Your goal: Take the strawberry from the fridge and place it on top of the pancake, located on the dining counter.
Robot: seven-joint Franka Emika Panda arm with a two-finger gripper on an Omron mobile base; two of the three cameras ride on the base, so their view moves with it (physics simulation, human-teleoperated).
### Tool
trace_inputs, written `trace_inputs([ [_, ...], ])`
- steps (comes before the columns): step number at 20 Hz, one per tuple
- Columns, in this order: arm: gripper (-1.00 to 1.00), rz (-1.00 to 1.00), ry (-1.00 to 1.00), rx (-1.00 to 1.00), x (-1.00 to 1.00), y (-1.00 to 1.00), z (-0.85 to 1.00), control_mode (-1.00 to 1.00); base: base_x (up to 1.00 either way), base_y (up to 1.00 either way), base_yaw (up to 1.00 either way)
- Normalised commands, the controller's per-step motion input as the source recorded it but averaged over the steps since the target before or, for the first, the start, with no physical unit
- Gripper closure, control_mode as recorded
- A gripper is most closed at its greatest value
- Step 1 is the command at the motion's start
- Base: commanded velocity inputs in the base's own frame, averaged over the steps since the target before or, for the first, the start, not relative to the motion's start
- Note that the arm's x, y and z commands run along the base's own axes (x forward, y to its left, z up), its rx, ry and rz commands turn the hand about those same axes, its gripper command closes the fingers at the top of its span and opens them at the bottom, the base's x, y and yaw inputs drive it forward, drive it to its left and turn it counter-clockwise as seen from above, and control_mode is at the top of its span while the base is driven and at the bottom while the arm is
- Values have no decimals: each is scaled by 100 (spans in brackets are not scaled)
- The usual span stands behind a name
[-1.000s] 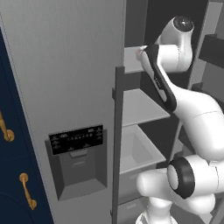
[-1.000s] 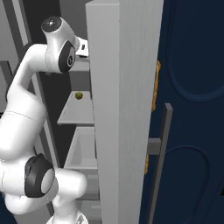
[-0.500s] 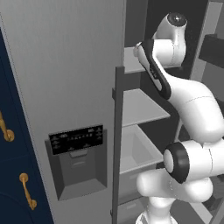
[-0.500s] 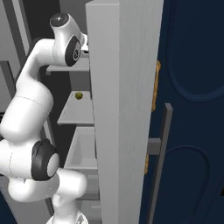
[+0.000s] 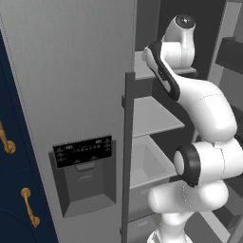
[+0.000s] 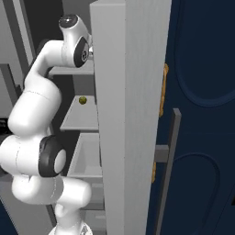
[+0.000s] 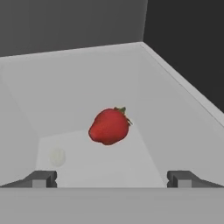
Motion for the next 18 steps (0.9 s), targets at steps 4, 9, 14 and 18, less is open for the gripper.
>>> trace_inputs([
  [4, -100, 0, 5, 0, 27, 0, -10, -100, 0, 0, 0],
  [9, -100, 0, 3, 0, 31, 0, -1, -100, 0, 0, 0],
  [14, -100, 0, 1, 0, 26, 0, 0, -100, 0, 0, 0],
  [18, -100, 0, 1, 0, 4, 0, -8, -100, 0, 0, 0],
])
